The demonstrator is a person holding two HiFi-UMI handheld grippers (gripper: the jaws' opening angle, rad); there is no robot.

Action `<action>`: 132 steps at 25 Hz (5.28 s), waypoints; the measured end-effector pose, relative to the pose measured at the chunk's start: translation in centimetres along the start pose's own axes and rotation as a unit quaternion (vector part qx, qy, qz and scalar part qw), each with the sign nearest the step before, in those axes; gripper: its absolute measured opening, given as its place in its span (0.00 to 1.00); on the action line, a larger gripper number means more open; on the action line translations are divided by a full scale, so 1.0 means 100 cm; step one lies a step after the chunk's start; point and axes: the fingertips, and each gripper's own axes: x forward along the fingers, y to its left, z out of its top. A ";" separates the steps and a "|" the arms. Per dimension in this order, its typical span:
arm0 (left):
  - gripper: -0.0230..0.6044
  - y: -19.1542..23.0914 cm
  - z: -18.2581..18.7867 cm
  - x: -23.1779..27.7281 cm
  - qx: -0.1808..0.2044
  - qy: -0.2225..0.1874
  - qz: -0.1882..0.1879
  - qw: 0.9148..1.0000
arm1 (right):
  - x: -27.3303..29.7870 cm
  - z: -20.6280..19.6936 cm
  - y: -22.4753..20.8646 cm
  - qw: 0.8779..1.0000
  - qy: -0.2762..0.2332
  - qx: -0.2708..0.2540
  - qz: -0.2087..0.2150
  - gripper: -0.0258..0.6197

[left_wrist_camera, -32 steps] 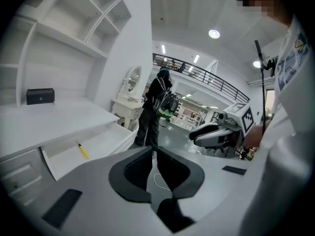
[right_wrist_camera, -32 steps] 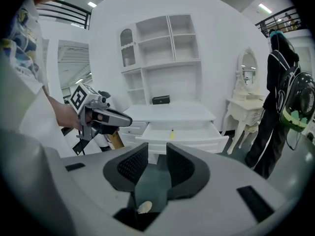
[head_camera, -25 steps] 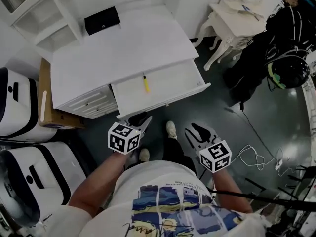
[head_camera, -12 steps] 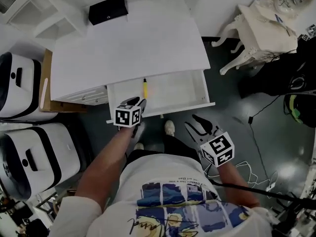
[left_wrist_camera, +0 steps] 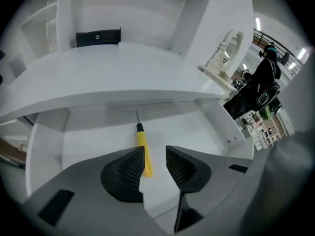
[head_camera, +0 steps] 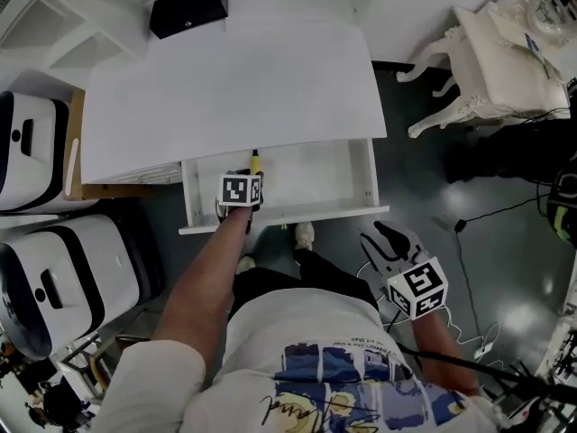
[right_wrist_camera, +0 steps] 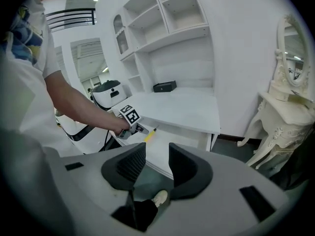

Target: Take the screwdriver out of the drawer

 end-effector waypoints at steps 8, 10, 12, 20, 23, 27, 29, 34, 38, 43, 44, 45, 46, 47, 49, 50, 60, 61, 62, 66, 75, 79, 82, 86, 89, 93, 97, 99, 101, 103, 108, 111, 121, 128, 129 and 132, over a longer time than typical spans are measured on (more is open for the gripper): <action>0.26 0.016 -0.005 0.034 -0.025 0.022 0.031 0.999 | 0.005 -0.011 -0.023 0.999 0.018 0.027 0.003 0.29; 0.26 0.015 -0.007 0.038 -0.028 0.027 0.034 0.999 | 0.006 -0.011 -0.026 0.999 0.020 0.029 0.004 0.29; 0.26 0.017 -0.010 0.042 -0.029 0.037 0.041 0.998 | 0.008 -0.011 -0.029 0.999 0.021 0.031 0.004 0.28; 0.18 0.024 -0.019 0.047 -0.019 0.054 0.055 0.997 | 0.012 -0.016 -0.033 0.999 0.025 0.033 0.008 0.27; 0.17 0.026 -0.019 0.044 -0.018 0.056 0.050 0.997 | 0.014 -0.015 -0.032 0.999 0.026 0.030 0.010 0.27; 0.17 0.020 -0.020 0.036 -0.013 0.063 0.032 0.997 | 0.018 -0.010 -0.029 0.999 0.022 0.027 0.018 0.27; 0.17 0.016 -0.020 0.030 -0.003 0.065 0.025 0.998 | 0.019 -0.007 -0.027 0.999 0.021 0.024 0.024 0.26; 0.16 0.011 -0.021 0.014 0.018 0.074 0.003 0.997 | 0.025 0.002 -0.021 0.999 0.014 0.011 0.038 0.26; 0.16 0.002 -0.024 -0.003 0.040 0.088 -0.032 0.995 | 0.032 0.010 -0.014 0.999 0.009 0.000 0.049 0.26; 0.16 -0.004 -0.035 -0.027 0.069 0.115 -0.069 0.989 | 0.044 0.022 0.000 0.998 0.002 -0.015 0.065 0.26; 0.16 -0.003 -0.037 -0.033 0.074 0.118 -0.073 0.988 | 0.046 0.025 0.004 0.997 0.001 -0.018 0.069 0.26; 0.16 -0.002 -0.038 -0.039 0.078 0.120 -0.076 0.987 | 0.048 0.027 0.007 0.997 0.000 -0.021 0.072 0.26; 0.16 -0.001 -0.040 -0.046 0.082 0.120 -0.080 0.986 | 0.050 0.030 0.011 0.997 -0.001 -0.024 0.075 0.26; 0.16 -0.001 -0.040 -0.052 0.084 0.119 -0.084 0.986 | 0.052 0.032 0.014 0.997 -0.002 -0.027 0.078 0.26; 0.16 -0.001 -0.041 -0.065 0.088 0.113 -0.092 0.985 | 0.057 0.037 0.019 0.996 -0.003 -0.035 0.081 0.26; 0.16 -0.001 -0.041 -0.071 0.089 0.108 -0.096 0.985 | 0.060 0.040 0.022 0.996 -0.004 -0.038 0.082 0.26; 0.16 -0.003 -0.043 -0.152 0.071 0.023 -0.134 0.988 | 0.087 0.061 0.067 0.994 -0.011 -0.059 0.090 0.21; 0.16 -0.003 -0.043 -0.161 0.065 0.010 -0.138 0.988 | 0.089 0.062 0.072 0.994 -0.010 -0.060 0.091 0.20; 0.16 -0.002 -0.043 -0.170 0.059 -0.003 -0.142 0.988 | 0.091 0.063 0.078 0.994 -0.009 -0.062 0.092 0.18; 0.16 0.000 -0.046 -0.210 0.034 -0.056 -0.157 0.986 | 0.099 0.063 0.105 0.993 -0.004 -0.072 0.090 0.12; 0.16 0.012 -0.060 -0.298 0.021 -0.158 -0.170 0.972 | 0.108 0.064 0.163 0.994 -0.002 -0.085 0.071 0.09; 0.16 0.021 -0.072 -0.330 0.033 -0.181 -0.173 0.968 | 0.110 0.064 0.193 0.994 -0.003 -0.092 0.067 0.09; 0.16 0.026 -0.083 -0.348 0.046 -0.189 -0.174 0.965 | 0.110 0.061 0.211 0.994 -0.003 -0.092 0.061 0.09; 0.16 0.031 -0.097 -0.367 0.054 -0.198 -0.182 0.962 | 0.110 0.055 0.234 0.994 -0.005 -0.090 0.053 0.08; 0.16 0.033 -0.108 -0.378 0.060 -0.204 -0.187 0.959 | 0.109 0.050 0.250 0.995 -0.009 -0.089 0.049 0.08; 0.16 0.035 -0.123 -0.390 0.069 -0.211 -0.192 0.956 | 0.106 0.041 0.269 0.995 -0.012 -0.090 0.042 0.08; 0.16 0.036 -0.138 -0.401 0.074 -0.220 -0.197 0.953 | 0.100 0.033 0.288 0.994 -0.015 -0.100 0.035 0.08; 0.16 0.035 -0.146 -0.404 0.077 -0.222 -0.198 0.951 | 0.098 0.028 0.296 0.994 -0.016 -0.101 0.034 0.08; 0.16 0.035 -0.153 -0.409 0.078 -0.224 -0.201 0.951 | 0.096 0.024 0.303 0.994 -0.017 -0.101 0.033 0.08; 0.16 0.034 -0.158 -0.414 0.079 -0.224 -0.202 0.950 | 0.093 0.022 0.310 0.994 -0.017 -0.100 0.032 0.08; 0.16 0.029 -0.166 -0.425 0.082 -0.229 -0.202 0.949 | 0.083 0.019 0.319 0.994 -0.020 -0.103 0.032 0.08; 0.16 0.029 -0.172 -0.427 0.085 -0.230 -0.202 0.948 | 0.081 0.018 0.324 0.994 -0.023 -0.106 0.031 0.08; 0.16 0.028 -0.180 -0.435 0.094 -0.231 -0.208 0.946 | 0.075 0.019 0.335 0.993 -0.025 -0.112 0.026 0.08; 0.16 0.027 -0.187 -0.436 0.097 -0.228 -0.211 0.946 | 0.075 0.017 0.341 0.993 -0.026 -0.115 0.026 0.08; 0.16 0.027 -0.187 -0.436 0.097 -0.228 -0.211 0.946 | 0.074 0.017 0.341 0.993 -0.026 -0.115 0.026 0.08; 0.16 0.027 -0.187 -0.437 0.097 -0.228 -0.211 0.946 | 0.074 0.017 0.342 0.993 -0.025 -0.116 0.027 0.08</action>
